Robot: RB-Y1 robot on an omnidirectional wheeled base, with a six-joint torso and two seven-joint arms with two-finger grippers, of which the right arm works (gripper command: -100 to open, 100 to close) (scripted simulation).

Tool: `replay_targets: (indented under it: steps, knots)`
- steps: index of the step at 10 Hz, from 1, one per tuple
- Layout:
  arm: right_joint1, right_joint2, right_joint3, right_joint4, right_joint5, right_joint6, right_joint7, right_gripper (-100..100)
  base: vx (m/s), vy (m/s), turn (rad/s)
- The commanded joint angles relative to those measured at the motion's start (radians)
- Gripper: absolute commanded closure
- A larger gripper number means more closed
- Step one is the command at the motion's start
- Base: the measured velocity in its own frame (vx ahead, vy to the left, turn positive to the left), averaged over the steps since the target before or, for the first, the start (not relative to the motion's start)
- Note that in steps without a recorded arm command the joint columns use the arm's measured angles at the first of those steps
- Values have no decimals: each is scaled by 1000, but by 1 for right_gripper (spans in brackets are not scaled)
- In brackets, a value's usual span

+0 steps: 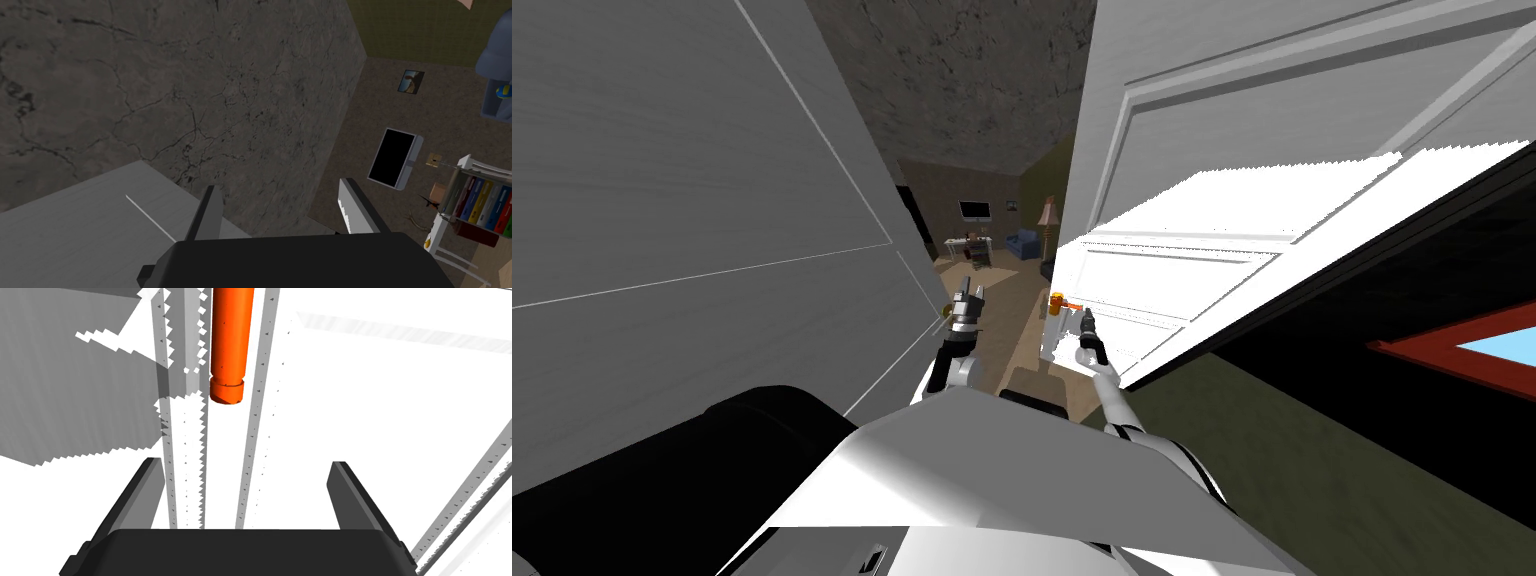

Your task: Push the door open

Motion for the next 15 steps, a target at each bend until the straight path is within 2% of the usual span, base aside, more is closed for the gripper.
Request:
replay_targets:
  steps: [1,2,3,6,7,8,10,11,12,14,15]
  knots:
    - [-7,12,7,10,-31,-8,30,-100,-152,67,15]
    - [-13,29,12,17,-58,-14,56,-100,-147,85,13]
    - [-16,38,15,20,-70,-16,68,-100,-131,79,10]
    - [-28,88,25,34,-122,-27,118,-100,-118,110,18]
    - [-32,76,23,41,-114,-27,105,-100,-37,60,-1]
    - [-33,47,22,44,-116,-32,108,-100,87,-55,8]
    - [-33,23,19,47,-116,-37,107,-100,214,-42,30]
    - [-33,20,18,48,-117,-39,107,-100,261,-5,34]
    - [-33,20,16,49,-117,-41,106,-100,237,-5,27]
    - [-32,38,14,52,-117,-45,106,-100,238,14,33]
    - [-32,58,12,53,-118,-48,105,-100,216,36,35]
